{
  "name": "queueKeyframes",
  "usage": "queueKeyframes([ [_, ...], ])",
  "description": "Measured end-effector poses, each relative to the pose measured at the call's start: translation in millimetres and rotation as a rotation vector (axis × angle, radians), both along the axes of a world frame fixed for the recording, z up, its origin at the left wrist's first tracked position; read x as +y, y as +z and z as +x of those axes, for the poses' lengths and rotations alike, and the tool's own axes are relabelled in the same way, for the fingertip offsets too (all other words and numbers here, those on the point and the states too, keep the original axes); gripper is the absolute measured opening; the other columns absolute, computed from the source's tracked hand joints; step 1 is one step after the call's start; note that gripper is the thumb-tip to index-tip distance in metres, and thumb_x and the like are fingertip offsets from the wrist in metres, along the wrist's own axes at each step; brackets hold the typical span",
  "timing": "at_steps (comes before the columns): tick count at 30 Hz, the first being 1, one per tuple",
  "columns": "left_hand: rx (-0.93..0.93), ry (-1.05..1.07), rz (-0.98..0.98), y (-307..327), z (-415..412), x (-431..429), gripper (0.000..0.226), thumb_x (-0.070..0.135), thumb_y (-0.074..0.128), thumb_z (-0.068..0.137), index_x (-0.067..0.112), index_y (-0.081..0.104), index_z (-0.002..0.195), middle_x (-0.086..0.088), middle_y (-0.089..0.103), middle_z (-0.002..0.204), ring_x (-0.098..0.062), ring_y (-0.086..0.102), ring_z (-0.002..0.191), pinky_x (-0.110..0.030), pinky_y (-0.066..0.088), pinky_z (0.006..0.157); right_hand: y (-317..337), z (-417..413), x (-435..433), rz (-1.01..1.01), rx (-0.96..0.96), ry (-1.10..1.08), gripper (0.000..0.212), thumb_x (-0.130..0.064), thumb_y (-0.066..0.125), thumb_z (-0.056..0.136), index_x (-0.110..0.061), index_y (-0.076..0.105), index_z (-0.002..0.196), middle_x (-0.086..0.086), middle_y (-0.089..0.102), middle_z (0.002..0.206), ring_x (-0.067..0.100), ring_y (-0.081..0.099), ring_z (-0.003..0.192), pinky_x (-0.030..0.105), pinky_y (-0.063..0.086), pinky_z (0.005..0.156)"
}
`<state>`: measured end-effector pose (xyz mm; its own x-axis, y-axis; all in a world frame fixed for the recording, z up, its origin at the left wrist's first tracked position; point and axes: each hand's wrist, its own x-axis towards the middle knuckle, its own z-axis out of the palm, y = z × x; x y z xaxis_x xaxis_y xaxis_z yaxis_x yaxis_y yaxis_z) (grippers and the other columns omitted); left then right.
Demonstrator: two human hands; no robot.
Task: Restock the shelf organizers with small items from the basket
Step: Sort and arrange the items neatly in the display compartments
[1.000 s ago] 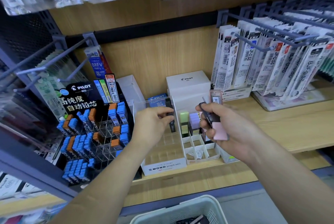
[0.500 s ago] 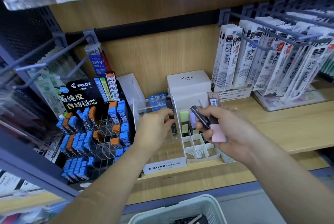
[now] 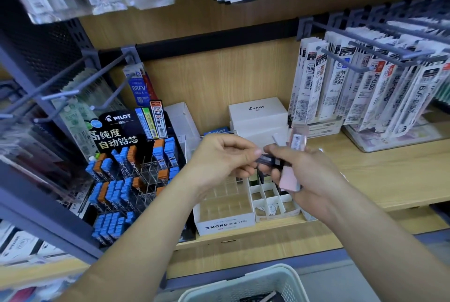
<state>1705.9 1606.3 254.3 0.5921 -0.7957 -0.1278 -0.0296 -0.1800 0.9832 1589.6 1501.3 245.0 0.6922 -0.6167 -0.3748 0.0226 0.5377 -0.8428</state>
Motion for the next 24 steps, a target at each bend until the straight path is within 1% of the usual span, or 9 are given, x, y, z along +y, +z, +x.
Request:
queueKeyframes([
  [5, 0.049, 0.157, -0.114, 6.1, -1.1, 5.6, 0.002, 0.006, 0.071, 0.082, 0.004, 0.070, 0.082, -0.012, 0.069, 0.067, -0.016, 0.066, 0.057, -0.021, 0.056, 0.055, 4.3, 1.4, -6.2, 0.116, -0.015, -0.026, 0.014, -0.016, 0.066, 0.090, -0.006, 0.057, 0.092, 0.011, 0.059, 0.067, 0.012, 0.040, 0.045, 0.016, 0.025, 0.034],
  [9, 0.002, 0.136, -0.061, 0.3, -9.4, 10.0, 0.010, 0.010, 0.073, 0.081, 0.004, 0.065, 0.084, -0.014, 0.071, 0.071, -0.020, 0.068, 0.063, -0.027, 0.055, 0.061, 2.6, 5.8, -5.1, 0.088, -0.062, -0.005, 0.023, -0.018, 0.069, 0.088, -0.002, 0.055, 0.097, 0.012, 0.057, 0.067, 0.011, 0.042, 0.047, 0.015, 0.027, 0.034],
  [11, -0.027, 0.098, -0.043, -0.6, -11.1, 11.2, 0.012, 0.010, 0.073, 0.081, 0.006, 0.063, 0.087, -0.014, 0.072, 0.074, -0.020, 0.068, 0.066, -0.029, 0.055, 0.064, 1.2, 7.2, -4.6, 0.068, -0.061, -0.010, 0.023, -0.019, 0.070, 0.086, -0.001, 0.057, 0.090, 0.012, 0.056, 0.067, 0.011, 0.044, 0.047, 0.015, 0.029, 0.033],
  [13, -0.072, 0.027, -0.031, 0.2, -10.9, 11.6, 0.018, 0.008, 0.070, 0.084, 0.014, 0.062, 0.099, -0.013, 0.072, 0.075, -0.019, 0.068, 0.068, -0.028, 0.054, 0.065, -1.2, 8.7, -3.3, 0.036, -0.051, 0.016, 0.022, -0.020, 0.070, 0.087, -0.001, 0.059, 0.084, 0.011, 0.055, 0.067, 0.011, 0.045, 0.047, 0.015, 0.030, 0.033],
  [15, -0.113, -0.090, -0.006, -0.4, -10.7, 11.9, 0.038, 0.002, 0.065, 0.087, 0.030, 0.060, 0.112, -0.009, 0.070, 0.071, -0.019, 0.067, 0.069, -0.026, 0.053, 0.066, -3.0, 10.3, -0.1, 0.010, -0.022, 0.049, 0.028, -0.024, 0.068, 0.089, 0.002, 0.061, 0.095, 0.013, 0.055, 0.071, 0.013, 0.045, 0.050, 0.017, 0.031, 0.035],
  [17, -0.158, -0.139, 0.018, -2.2, -9.1, 12.2, 0.049, -0.001, 0.061, 0.089, 0.039, 0.059, 0.116, -0.009, 0.068, 0.069, -0.018, 0.066, 0.070, -0.024, 0.052, 0.066, -4.0, 11.2, 1.9, 0.026, 0.006, 0.057, 0.031, -0.025, 0.065, 0.092, 0.004, 0.060, 0.105, 0.014, 0.057, 0.075, 0.015, 0.046, 0.050, 0.018, 0.031, 0.036],
  [20, -0.185, -0.023, -0.023, -5.5, -1.8, 12.7, 0.041, 0.003, 0.060, 0.091, 0.035, 0.061, 0.117, -0.018, 0.070, 0.080, -0.021, 0.067, 0.072, -0.026, 0.054, 0.068, -1.4, 10.7, -1.2, 0.082, -0.015, 0.025, 0.024, -0.014, 0.056, 0.095, 0.008, 0.064, 0.102, 0.013, 0.064, 0.077, 0.014, 0.045, 0.049, 0.018, 0.029, 0.035],
  [22, -0.167, 0.104, -0.058, -12.2, 7.4, 12.1, 0.036, 0.005, 0.061, 0.091, 0.032, 0.060, 0.115, -0.013, 0.073, 0.082, -0.023, 0.070, 0.076, -0.031, 0.057, 0.075, 0.1, 8.6, -7.7, 0.117, -0.039, -0.021, 0.021, -0.008, 0.053, 0.093, 0.007, 0.068, 0.096, 0.016, 0.062, 0.081, 0.013, 0.046, 0.049, 0.017, 0.031, 0.035],
  [24, -0.170, 0.194, -0.078, -21.4, 15.6, 11.1, 0.032, 0.004, 0.063, 0.089, 0.028, 0.063, 0.110, -0.016, 0.072, 0.081, -0.023, 0.068, 0.076, -0.035, 0.059, 0.077, 0.6, 4.8, -13.7, 0.136, -0.040, -0.044, 0.020, -0.007, 0.053, 0.094, 0.004, 0.068, 0.097, 0.015, 0.060, 0.072, 0.014, 0.049, 0.050, 0.016, 0.034, 0.035],
])
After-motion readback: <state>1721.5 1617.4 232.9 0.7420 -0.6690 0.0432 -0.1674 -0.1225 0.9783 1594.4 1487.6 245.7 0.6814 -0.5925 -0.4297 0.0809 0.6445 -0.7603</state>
